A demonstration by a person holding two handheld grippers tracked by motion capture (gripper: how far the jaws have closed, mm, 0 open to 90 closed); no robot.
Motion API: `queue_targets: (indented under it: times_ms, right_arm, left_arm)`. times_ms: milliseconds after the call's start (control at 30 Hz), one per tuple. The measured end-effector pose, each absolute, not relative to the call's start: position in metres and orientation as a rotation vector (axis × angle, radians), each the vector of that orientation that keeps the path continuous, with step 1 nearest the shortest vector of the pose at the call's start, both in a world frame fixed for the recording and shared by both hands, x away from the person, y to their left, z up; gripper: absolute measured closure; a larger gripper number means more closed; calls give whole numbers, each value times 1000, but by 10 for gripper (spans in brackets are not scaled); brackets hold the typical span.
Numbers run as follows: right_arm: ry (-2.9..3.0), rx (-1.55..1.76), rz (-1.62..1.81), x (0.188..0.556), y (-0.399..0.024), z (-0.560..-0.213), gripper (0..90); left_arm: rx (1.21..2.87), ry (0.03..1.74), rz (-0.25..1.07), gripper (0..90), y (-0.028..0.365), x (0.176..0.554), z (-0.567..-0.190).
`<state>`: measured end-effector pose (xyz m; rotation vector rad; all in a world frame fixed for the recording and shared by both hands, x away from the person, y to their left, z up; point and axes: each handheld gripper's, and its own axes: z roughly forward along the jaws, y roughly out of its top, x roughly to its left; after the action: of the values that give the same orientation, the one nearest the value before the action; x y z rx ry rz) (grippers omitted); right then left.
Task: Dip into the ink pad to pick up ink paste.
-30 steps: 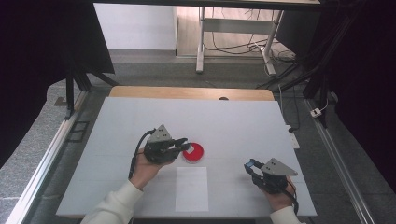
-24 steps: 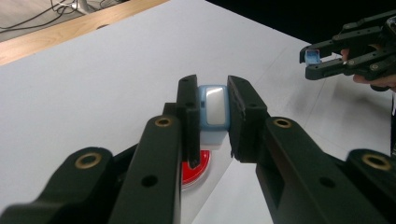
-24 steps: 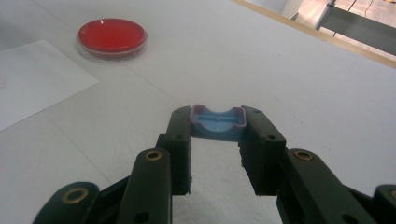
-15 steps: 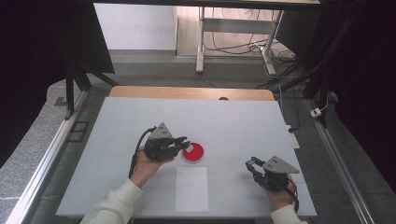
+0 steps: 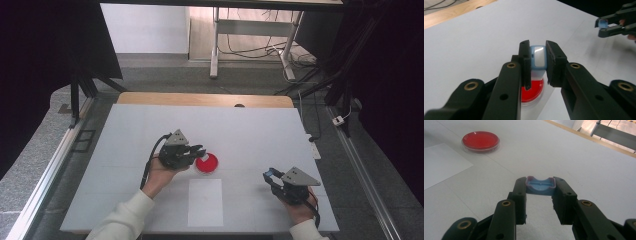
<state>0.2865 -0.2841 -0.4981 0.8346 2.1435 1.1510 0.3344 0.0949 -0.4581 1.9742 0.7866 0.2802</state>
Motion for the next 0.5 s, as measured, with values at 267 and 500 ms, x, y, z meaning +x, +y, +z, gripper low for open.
queue_targets:
  times_ms: [267, 500]
  right_arm:
    - [2144, 841, 1146, 286, -283, -498, 650]
    - [2154, 835, 1141, 288, -282, -499, 650]
  left_arm:
    - [2003, 779, 254, 758, 90, 348, -460]
    - [2047, 776, 231, 758, 83, 352, -467]
